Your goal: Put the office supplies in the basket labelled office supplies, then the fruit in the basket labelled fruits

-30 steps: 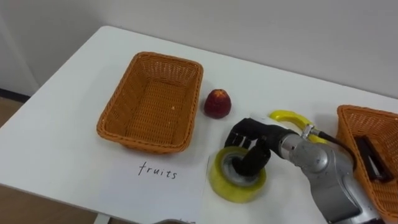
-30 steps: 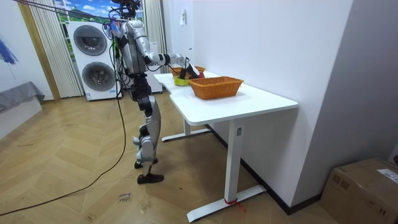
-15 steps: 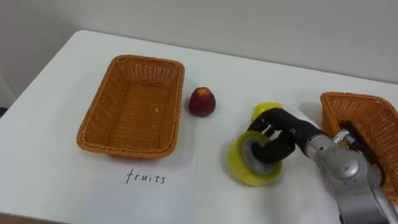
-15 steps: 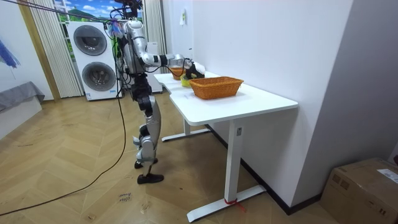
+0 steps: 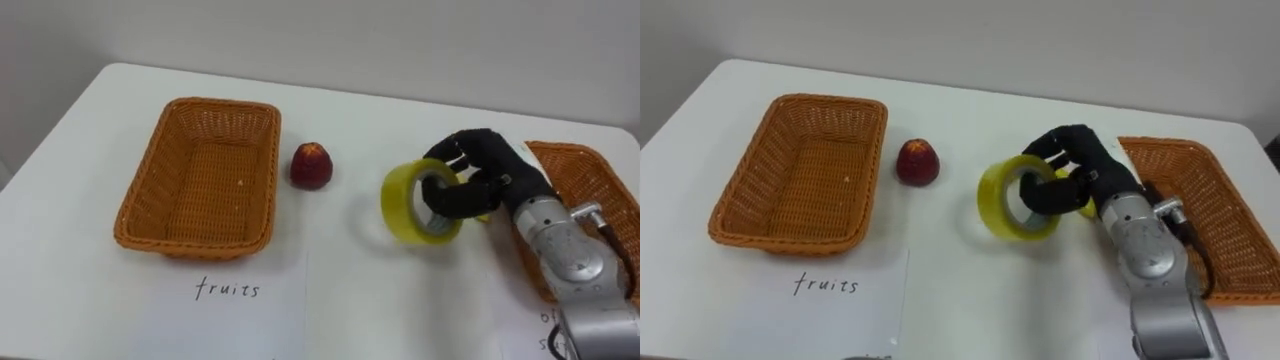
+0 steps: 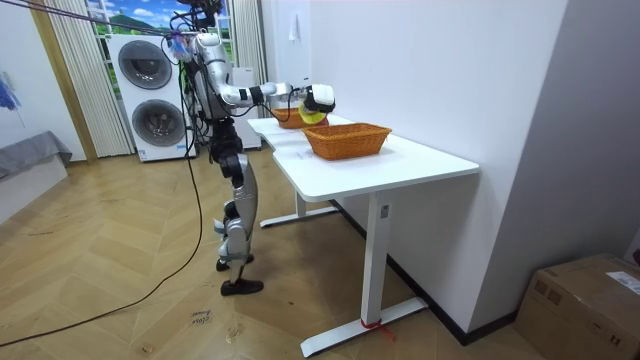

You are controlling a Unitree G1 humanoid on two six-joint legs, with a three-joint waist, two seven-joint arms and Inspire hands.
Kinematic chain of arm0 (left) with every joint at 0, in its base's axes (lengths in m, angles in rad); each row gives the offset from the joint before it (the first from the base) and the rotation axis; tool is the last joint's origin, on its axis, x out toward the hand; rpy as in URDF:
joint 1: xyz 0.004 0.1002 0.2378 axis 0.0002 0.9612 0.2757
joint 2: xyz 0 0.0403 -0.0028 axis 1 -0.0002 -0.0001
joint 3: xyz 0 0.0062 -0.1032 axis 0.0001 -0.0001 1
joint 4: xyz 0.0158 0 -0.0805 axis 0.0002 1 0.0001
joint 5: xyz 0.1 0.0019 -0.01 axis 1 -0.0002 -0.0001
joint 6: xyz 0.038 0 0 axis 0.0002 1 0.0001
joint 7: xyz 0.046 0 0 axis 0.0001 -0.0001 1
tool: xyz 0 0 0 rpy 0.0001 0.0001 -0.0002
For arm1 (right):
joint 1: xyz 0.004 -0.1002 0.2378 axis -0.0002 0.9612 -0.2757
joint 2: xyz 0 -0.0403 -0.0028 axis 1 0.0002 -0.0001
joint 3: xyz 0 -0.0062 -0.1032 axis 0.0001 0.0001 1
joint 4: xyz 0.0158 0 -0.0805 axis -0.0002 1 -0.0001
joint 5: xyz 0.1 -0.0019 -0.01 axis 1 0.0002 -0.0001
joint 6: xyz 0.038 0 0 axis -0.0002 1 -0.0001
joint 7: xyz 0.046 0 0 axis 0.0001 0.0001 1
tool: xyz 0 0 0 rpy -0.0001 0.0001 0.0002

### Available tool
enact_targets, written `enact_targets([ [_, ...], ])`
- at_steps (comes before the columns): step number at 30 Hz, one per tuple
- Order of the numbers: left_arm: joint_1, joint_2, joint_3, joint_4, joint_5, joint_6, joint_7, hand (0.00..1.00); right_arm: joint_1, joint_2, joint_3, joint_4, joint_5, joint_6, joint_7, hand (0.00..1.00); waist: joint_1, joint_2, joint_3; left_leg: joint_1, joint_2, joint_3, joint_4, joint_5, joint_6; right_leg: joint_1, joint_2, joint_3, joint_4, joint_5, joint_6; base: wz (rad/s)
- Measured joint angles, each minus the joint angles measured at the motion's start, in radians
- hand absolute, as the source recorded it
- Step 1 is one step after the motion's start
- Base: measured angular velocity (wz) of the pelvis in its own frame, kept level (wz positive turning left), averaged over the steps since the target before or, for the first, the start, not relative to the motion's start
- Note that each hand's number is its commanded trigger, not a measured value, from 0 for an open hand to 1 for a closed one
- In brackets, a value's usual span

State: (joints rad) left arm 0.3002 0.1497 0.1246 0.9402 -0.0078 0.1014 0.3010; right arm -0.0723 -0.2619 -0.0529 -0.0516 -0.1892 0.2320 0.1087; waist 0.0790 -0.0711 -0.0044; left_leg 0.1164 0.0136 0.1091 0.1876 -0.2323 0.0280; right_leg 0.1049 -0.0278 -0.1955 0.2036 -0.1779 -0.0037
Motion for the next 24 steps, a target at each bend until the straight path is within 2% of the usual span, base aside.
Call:
enact_targets([
  [3, 0.008, -0.001, 0.012, -0.001, 0.001, 0.000, -0.001, 0.00, 0.000, 0.000, -0.024, -0.012, 0.032, -0.037, -0.080, 1.00, -0.005, 0.001, -0.0013, 0.000, 0.001, 0.000, 0.000, 0.000, 0.000, 0.000, 0.001, 0.000, 0.000, 0.000, 0.000, 0.00],
  [5, 0.013, -0.001, 0.014, -0.001, 0.001, 0.000, -0.002, 0.00, 0.000, 0.000, -0.034, -0.012, 0.033, -0.043, -0.116, 1.00, -0.011, -0.004, -0.0037, 0.000, 0.001, -0.001, -0.001, 0.000, 0.000, -0.001, 0.002, 0.000, 0.000, 0.000, 0.000, 0.00],
  [10, 0.028, -0.001, 0.023, -0.001, 0.002, -0.001, 0.000, 0.00, 0.004, -0.002, -0.052, -0.011, 0.090, -0.048, -0.195, 1.00, -0.022, -0.007, -0.0034, 0.002, 0.001, -0.001, -0.002, 0.000, 0.000, -0.001, 0.002, 0.000, 0.000, 0.000, 0.000, 0.00],
  [13, 0.032, -0.001, 0.027, -0.001, 0.000, -0.021, 0.003, 0.00, 0.019, -0.007, -0.058, -0.011, 0.190, -0.070, -0.245, 1.00, -0.024, -0.013, -0.0013, 0.003, 0.002, -0.001, 0.001, 0.000, 0.000, 0.001, 0.003, 0.001, -0.001, 0.000, 0.000, 0.00],
  [15, 0.044, -0.001, 0.027, -0.008, 0.000, -0.025, 0.008, 0.00, 0.023, -0.013, -0.058, -0.011, 0.269, -0.071, -0.284, 1.00, -0.029, -0.016, 0.0012, 0.007, 0.002, -0.001, 0.001, 0.000, 0.000, 0.005, 0.003, 0.000, -0.001, 0.000, 0.000, 0.00],
  [17, 0.050, -0.001, 0.027, -0.009, 0.000, -0.027, 0.016, 0.00, 0.023, -0.015, -0.058, -0.011, 0.313, -0.072, -0.317, 1.00, -0.035, -0.016, 0.0088, 0.014, 0.002, -0.002, -0.005, -0.001, -0.001, 0.012, 0.003, 0.000, -0.002, 0.000, 0.000, 0.02],
  [18, 0.053, 0.001, 0.028, -0.009, 0.002, -0.027, 0.017, 0.00, 0.023, -0.016, -0.059, -0.011, 0.320, -0.073, -0.335, 1.00, -0.042, -0.017, 0.0101, 0.013, 0.002, -0.004, -0.006, -0.001, -0.001, 0.013, 0.002, -0.004, -0.002, 0.000, 0.000, 0.05],
  [24, 0.084, 0.001, 0.032, -0.014, 0.014, -0.017, 0.013, 0.00, 0.028, -0.024, -0.133, -0.011, 0.328, -0.073, -0.420, 1.00, -0.055, -0.023, 0.0061, 0.012, -0.008, -0.002, -0.006, 0.000, 0.000, 0.011, 0.001, -0.006, -0.002, -0.002, 0.003, 0.01],
])
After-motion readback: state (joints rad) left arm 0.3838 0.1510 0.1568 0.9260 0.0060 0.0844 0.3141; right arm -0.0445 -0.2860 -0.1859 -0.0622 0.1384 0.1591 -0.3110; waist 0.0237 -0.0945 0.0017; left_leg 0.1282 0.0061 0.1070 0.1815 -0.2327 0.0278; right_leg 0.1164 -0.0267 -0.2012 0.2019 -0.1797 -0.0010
